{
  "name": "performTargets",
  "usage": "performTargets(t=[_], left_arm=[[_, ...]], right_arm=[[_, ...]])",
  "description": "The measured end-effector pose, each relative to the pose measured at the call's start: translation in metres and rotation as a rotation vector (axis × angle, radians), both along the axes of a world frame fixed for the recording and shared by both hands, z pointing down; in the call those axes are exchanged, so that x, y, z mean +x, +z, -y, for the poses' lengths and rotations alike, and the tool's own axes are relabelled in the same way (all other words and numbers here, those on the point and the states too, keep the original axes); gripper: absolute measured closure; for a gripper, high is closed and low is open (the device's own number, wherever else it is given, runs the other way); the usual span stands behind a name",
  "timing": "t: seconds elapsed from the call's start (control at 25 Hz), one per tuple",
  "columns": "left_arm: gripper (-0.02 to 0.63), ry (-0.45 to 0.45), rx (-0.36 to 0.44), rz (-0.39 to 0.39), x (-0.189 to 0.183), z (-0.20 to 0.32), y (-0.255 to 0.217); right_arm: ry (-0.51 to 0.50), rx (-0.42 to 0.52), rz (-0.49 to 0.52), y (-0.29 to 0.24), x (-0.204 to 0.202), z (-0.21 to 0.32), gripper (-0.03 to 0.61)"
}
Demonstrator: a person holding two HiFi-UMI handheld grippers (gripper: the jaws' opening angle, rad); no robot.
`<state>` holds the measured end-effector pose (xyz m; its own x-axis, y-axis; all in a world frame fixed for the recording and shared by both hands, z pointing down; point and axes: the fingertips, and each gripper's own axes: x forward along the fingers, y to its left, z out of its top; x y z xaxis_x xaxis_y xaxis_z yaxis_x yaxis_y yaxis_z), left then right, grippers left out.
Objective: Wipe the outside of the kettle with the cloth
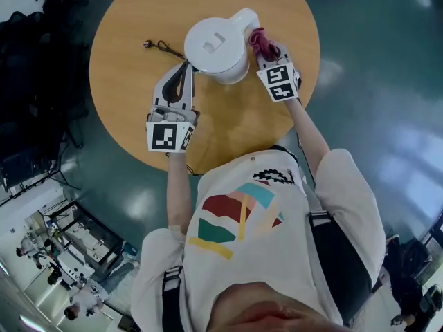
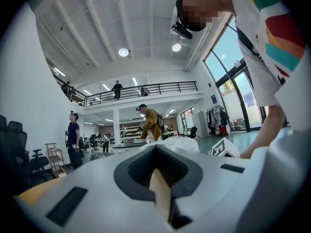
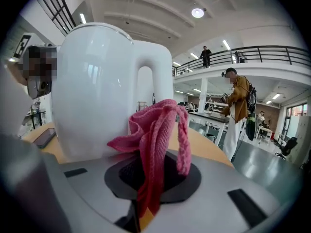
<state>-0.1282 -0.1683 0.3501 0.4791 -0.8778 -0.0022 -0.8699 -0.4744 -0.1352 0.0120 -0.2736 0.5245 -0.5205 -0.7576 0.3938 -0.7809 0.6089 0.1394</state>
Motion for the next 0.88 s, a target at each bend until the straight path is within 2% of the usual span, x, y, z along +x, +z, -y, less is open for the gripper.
performTargets(t=[0.24, 0.44, 0.68, 0.88], left_arm=[[0.574, -0.003, 0.001, -0.015, 0.000, -0.001, 0.001], [0.573, -0.016, 0.000, -0.044, -0.003, 0.000, 0.001], [0.573, -0.039, -0.013, -0.060, -0.002, -0.003, -0.003], [0.573, -0.066, 0.062, -0.128, -0.006, -0.017, -0.043]], right_arm=[[-0.048, -0.031, -0.022, 0.014, -0.015, -0.017, 0.540], [-0.095, -0.037, -0.007, 0.006, -0.013, -0.029, 0.540], [-0.061, 0.018, 0.042, -0.033, -0.003, -0.046, 0.540], [-0.038, 0.103, 0.106, -0.093, 0.007, -0.067, 0.540]])
